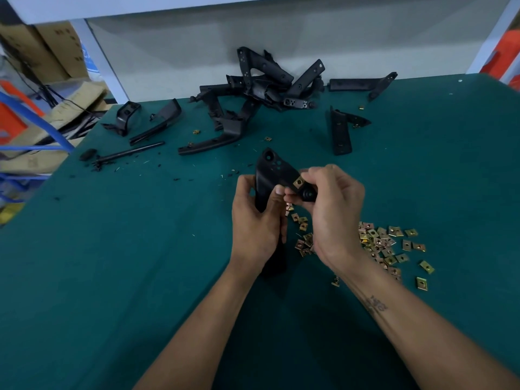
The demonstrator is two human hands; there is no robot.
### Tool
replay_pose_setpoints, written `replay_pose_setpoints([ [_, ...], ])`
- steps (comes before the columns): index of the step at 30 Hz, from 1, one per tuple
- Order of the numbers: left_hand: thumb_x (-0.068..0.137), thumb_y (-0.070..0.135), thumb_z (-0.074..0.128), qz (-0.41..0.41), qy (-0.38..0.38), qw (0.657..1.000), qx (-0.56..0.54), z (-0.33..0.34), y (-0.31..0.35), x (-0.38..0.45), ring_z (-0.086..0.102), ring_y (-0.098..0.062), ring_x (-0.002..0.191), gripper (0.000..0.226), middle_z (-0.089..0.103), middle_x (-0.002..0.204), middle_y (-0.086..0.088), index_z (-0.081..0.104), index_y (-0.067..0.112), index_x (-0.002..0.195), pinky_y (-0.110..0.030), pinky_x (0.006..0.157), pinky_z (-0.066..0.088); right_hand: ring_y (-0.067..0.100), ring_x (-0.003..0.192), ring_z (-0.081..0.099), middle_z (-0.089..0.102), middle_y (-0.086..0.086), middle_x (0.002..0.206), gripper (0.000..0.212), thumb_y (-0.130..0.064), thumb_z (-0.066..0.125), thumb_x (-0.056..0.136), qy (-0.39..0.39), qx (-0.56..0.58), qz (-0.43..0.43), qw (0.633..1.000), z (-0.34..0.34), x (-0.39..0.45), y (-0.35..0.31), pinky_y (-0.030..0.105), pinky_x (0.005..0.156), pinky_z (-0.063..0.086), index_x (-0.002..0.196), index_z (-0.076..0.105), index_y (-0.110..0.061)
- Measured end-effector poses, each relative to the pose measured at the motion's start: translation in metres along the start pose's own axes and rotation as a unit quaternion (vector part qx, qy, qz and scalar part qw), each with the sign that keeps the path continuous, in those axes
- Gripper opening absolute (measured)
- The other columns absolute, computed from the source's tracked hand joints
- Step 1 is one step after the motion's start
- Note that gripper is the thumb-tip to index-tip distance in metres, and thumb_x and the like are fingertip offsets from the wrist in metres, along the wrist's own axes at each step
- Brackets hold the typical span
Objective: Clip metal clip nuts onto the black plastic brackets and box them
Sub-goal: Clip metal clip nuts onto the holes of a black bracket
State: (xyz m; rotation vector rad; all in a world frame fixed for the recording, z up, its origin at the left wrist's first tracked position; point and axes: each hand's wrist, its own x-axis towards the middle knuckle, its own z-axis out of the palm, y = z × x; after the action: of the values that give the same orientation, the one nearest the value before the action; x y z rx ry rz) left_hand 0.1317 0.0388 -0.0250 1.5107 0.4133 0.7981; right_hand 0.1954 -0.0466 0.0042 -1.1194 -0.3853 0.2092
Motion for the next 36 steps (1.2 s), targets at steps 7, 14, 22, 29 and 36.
replay_pose_setpoints([
  [7, 0.103, 0.022, 0.059, -0.006, 0.009, 1.0, 0.009, -0.002, 0.002, 0.0, 0.043, -0.025, 0.039, 0.022, 0.053, 0.06, -0.007, 0.042, 0.008, 0.1, -0.034, 0.037, 0.04, 0.04, 0.069, 0.042, 0.034, 0.031, 0.075, 0.048, -0.033, 0.06, 0.089, -0.067, -0.137, -0.005, 0.988, -0.013, 0.012, -0.002, 0.063, 0.069, 0.05, 0.07, 0.034, 0.002],
  [14, 0.107, 0.023, 0.051, -0.065, 0.038, 0.995, -0.063, 0.003, 0.005, 0.005, 0.045, -0.023, 0.046, 0.016, 0.053, 0.069, -0.004, 0.041, 0.012, 0.101, -0.033, 0.043, 0.043, 0.017, 0.088, 0.071, 0.077, 0.001, 0.092, 0.036, -0.03, 0.048, 0.104, -0.087, -0.206, -0.01, 0.975, -0.037, 0.026, -0.002, 0.031, 0.073, 0.057, 0.086, 0.077, -0.021],
  [22, 0.109, 0.024, 0.047, -0.071, 0.046, 0.993, -0.083, -0.002, 0.004, 0.008, 0.045, -0.022, 0.045, 0.014, 0.055, 0.068, -0.006, 0.044, 0.011, 0.107, -0.031, 0.04, 0.042, 0.016, 0.073, 0.067, 0.077, 0.002, 0.088, 0.023, -0.015, 0.055, 0.104, -0.141, -0.262, -0.019, 0.955, -0.034, 0.023, 0.003, 0.033, 0.063, 0.053, 0.101, 0.078, -0.021],
  [29, 0.108, 0.023, 0.05, 0.011, -0.014, 0.999, -0.045, -0.003, 0.009, 0.003, 0.045, -0.028, 0.042, 0.01, 0.055, 0.066, -0.01, 0.045, 0.013, 0.108, -0.033, 0.038, 0.041, 0.029, 0.062, 0.06, 0.067, 0.016, 0.07, 0.027, -0.02, 0.058, 0.094, -0.171, -0.075, 0.056, 0.981, -0.029, 0.018, -0.023, 0.033, 0.057, 0.049, 0.076, 0.073, -0.009],
  [36, 0.107, 0.023, 0.053, 0.025, -0.077, 0.995, -0.062, 0.001, 0.01, -0.004, 0.044, -0.028, 0.041, 0.01, 0.055, 0.067, -0.012, 0.046, 0.016, 0.109, -0.032, 0.039, 0.041, 0.029, 0.069, 0.071, 0.073, 0.017, 0.074, 0.016, -0.01, 0.072, 0.086, -0.205, -0.148, 0.087, 0.964, -0.05, 0.025, -0.044, 0.029, 0.065, 0.055, 0.071, 0.076, -0.008],
])
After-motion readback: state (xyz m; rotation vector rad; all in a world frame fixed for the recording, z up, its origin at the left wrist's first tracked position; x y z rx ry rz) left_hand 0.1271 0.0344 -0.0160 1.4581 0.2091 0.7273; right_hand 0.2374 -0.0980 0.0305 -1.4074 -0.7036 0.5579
